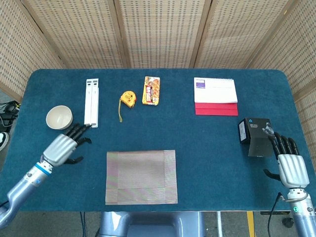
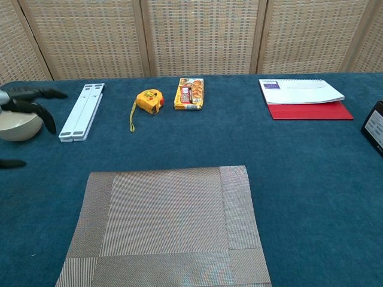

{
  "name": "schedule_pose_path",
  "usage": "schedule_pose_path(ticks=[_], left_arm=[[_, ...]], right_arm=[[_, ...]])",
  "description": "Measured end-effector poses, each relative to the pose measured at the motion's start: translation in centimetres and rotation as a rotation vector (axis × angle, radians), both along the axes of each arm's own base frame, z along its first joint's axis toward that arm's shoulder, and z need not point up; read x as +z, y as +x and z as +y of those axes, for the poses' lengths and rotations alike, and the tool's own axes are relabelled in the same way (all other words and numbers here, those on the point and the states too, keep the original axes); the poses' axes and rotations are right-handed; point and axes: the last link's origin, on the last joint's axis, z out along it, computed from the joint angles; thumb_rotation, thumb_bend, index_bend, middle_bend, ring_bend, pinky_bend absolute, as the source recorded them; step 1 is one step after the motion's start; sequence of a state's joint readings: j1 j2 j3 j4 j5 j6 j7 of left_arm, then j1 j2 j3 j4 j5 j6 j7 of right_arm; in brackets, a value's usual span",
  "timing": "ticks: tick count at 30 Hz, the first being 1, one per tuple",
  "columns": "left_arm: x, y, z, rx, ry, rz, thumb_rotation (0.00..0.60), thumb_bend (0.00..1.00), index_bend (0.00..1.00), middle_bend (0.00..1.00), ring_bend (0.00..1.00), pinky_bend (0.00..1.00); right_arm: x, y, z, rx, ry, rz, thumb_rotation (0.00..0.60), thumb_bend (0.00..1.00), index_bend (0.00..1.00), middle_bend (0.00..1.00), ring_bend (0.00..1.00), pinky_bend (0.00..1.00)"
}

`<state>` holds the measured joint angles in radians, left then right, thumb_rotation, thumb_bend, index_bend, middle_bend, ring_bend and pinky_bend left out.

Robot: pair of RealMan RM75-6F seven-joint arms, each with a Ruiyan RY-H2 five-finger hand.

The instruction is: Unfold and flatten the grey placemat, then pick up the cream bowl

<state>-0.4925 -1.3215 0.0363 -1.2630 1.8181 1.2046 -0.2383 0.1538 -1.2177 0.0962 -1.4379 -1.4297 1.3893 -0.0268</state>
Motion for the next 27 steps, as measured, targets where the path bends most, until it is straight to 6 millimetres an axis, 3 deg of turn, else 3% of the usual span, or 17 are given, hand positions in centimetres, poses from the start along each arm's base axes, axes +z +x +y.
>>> schedule_pose_path(ticks=[6, 12, 27], left_arm=[[-4.5, 0.9, -3.5, -0.144, -0.135, 0.000, 0.600, 0.25, 0.38, 0.00, 0.00, 0.00], [-6.6, -0.1, -5.1, -0.174, -0.210, 0.039, 0.600, 0.26, 0.38, 0.00, 0.00, 0.00], [-7.8, -1.8, -8.3, -0.192, -0.283, 0.024, 0.600, 0.26, 0.35, 0.00, 0.00, 0.00]], right_arm=[[0.1, -0.2, 0.0, -0.006, -0.004, -0.002, 0.600, 0.00, 0.04, 0.00, 0.00, 0.00], [0.2, -0.3, 0.0, -0.009, -0.006, -0.006, 0.600, 0.00, 0.04, 0.00, 0.00, 0.00], [0.4, -0.1, 0.0, -0.004, -0.007, -0.012, 0.600, 0.00, 0.04, 0.00, 0.00, 0.00]])
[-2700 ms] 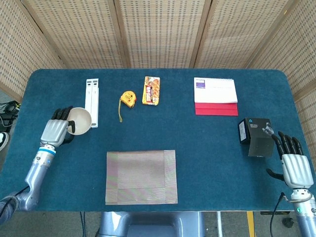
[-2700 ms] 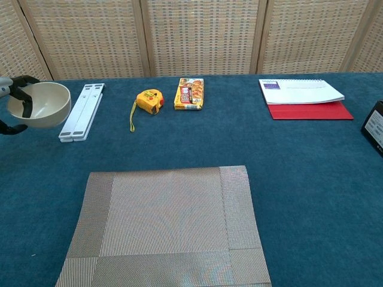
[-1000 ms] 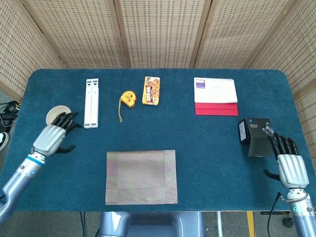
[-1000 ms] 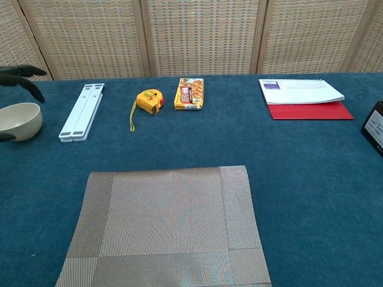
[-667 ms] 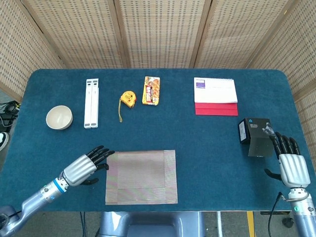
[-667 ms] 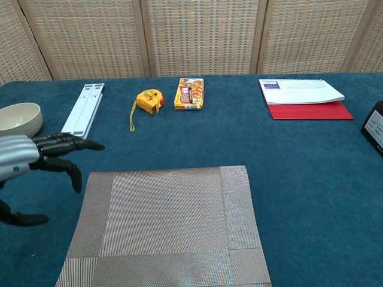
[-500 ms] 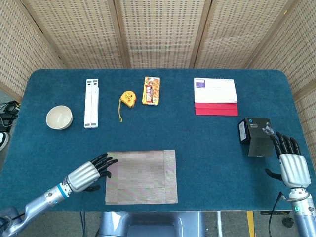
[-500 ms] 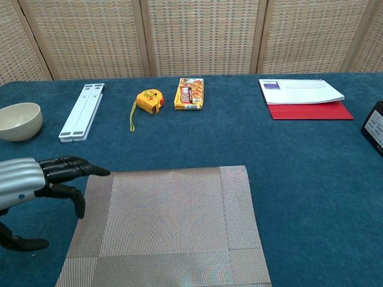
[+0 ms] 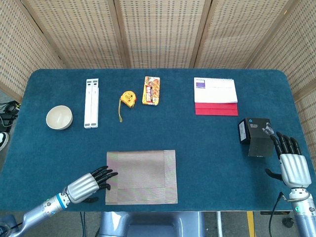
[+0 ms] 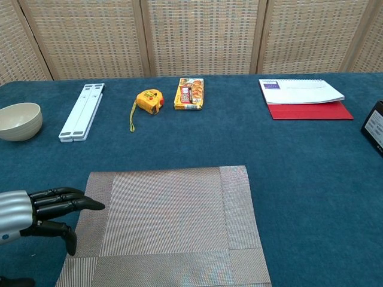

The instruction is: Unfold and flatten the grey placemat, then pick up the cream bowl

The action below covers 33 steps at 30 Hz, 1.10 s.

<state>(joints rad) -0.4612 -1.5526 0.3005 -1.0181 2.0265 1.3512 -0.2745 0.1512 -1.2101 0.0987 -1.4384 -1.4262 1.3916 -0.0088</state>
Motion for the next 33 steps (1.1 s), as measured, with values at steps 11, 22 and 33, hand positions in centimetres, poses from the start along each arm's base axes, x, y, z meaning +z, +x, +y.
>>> schedule_pose_path(ticks=[11, 22, 33], left_arm=[[-0.8, 0.2, -0.2, -0.015, 0.001, -0.004, 0.600, 0.26, 0.35, 0.00, 0.00, 0.00], [-1.8, 0.6, -0.3, -0.019, -0.020, 0.008, 0.600, 0.26, 0.35, 0.00, 0.00, 0.00], [-2.6, 1.4, -0.1, -0.029, -0.031, 0.000, 0.600, 0.38, 0.39, 0.00, 0.00, 0.00]], right_arm=[[0.1, 0.0, 0.0, -0.001, 0.000, 0.000, 0.600, 0.00, 0.04, 0.00, 0.00, 0.00], [0.3, -0.1, 0.0, -0.003, -0.005, -0.006, 0.600, 0.00, 0.04, 0.00, 0.00, 0.00], [0.5, 0.0, 0.1, 0.002, -0.013, -0.007, 0.600, 0.00, 0.04, 0.00, 0.00, 0.00]])
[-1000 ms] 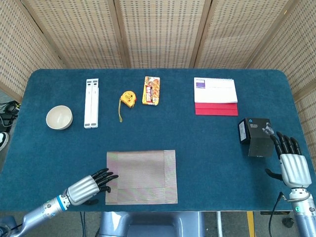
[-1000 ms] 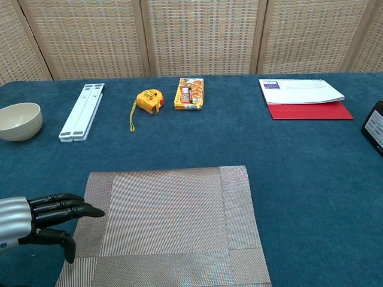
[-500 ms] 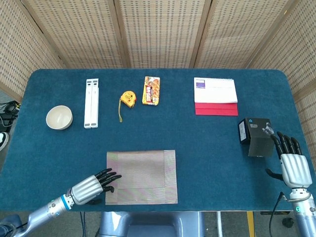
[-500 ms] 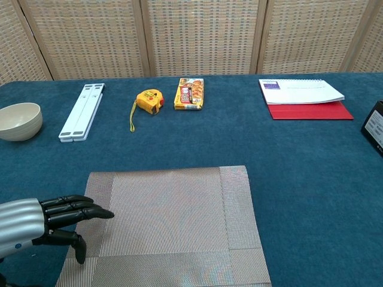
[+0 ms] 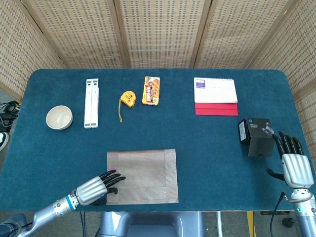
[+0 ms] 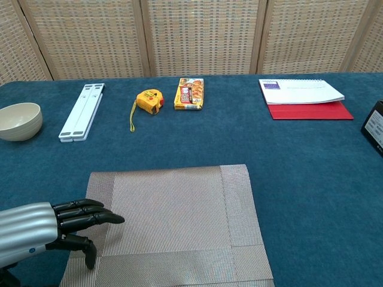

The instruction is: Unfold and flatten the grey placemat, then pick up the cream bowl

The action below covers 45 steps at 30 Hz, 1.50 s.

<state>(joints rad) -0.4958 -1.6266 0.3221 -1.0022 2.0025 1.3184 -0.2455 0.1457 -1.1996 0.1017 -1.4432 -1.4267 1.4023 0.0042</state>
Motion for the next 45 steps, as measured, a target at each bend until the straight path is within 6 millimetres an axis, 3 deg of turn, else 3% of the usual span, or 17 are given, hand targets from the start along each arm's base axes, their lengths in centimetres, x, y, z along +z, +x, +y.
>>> schedule_pose_path(ticks=[10, 22, 38, 45], left_arm=[[0.3, 0.2, 0.1, -0.002, 0.007, -0.004, 0.600, 0.43, 0.39, 0.00, 0.00, 0.00], [0.1, 0.1, 0.1, -0.003, -0.002, 0.005, 0.600, 0.52, 0.47, 0.00, 0.00, 0.00], [0.1, 1.0, 0.9, 0.022, 0.037, -0.037, 0.600, 0.55, 0.69, 0.00, 0.00, 0.00], [0.7, 3.2, 3.0, 0.084, 0.074, -0.142, 0.600, 0.55, 0.75, 0.00, 0.00, 0.00]], right_arm=[[0.0, 0.1, 0.1, 0.003, 0.005, -0.005, 0.600, 0.00, 0.04, 0.00, 0.00, 0.00], [0.0, 0.2, 0.1, 0.008, 0.007, -0.009, 0.600, 0.00, 0.04, 0.00, 0.00, 0.00], [0.0, 0.3, 0.2, 0.013, 0.008, -0.018, 0.600, 0.00, 0.05, 0.00, 0.00, 0.00], [-0.1, 0.3, 0.2, 0.015, 0.012, -0.018, 0.600, 0.00, 0.05, 0.00, 0.00, 0.00]])
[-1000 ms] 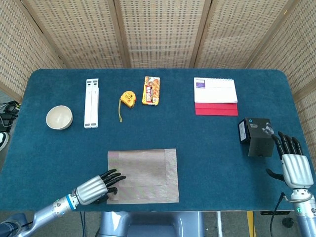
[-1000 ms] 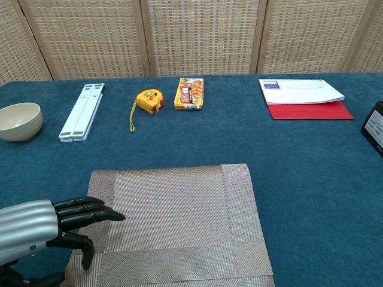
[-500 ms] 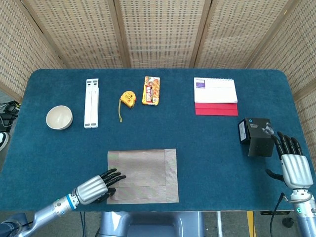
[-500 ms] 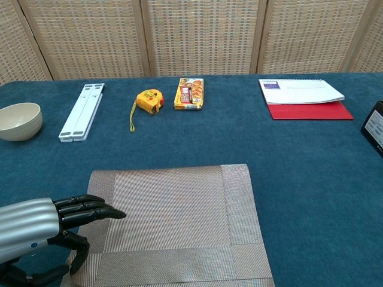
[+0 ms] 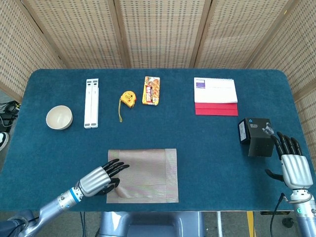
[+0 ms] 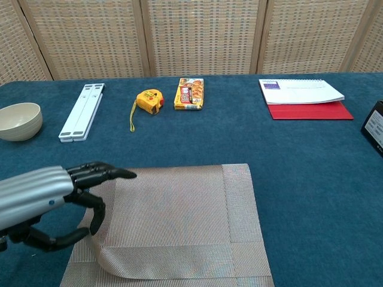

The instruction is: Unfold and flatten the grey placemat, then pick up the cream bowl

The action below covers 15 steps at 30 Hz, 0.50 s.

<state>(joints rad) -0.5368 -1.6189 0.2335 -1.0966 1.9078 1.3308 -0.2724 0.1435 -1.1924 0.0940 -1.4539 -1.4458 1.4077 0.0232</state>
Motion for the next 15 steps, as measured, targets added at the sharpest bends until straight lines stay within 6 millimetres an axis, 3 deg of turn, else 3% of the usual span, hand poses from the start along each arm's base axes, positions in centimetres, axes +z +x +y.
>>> schedule_pose_path(ticks=[8, 15], left_arm=[[2.1, 4.6, 5.5, 0.139, 0.108, -0.133, 0.600, 0.55, 0.76, 0.00, 0.00, 0.00], [4.4, 8.3, 11.3, 0.270, 0.223, -0.116, 0.600, 0.55, 0.76, 0.00, 0.00, 0.00]], right_arm=[[-0.2, 0.0, 0.0, 0.000, 0.004, 0.010, 0.600, 0.00, 0.05, 0.00, 0.00, 0.00], [-0.3, 0.0, 0.0, -0.003, 0.004, 0.013, 0.600, 0.00, 0.05, 0.00, 0.00, 0.00]])
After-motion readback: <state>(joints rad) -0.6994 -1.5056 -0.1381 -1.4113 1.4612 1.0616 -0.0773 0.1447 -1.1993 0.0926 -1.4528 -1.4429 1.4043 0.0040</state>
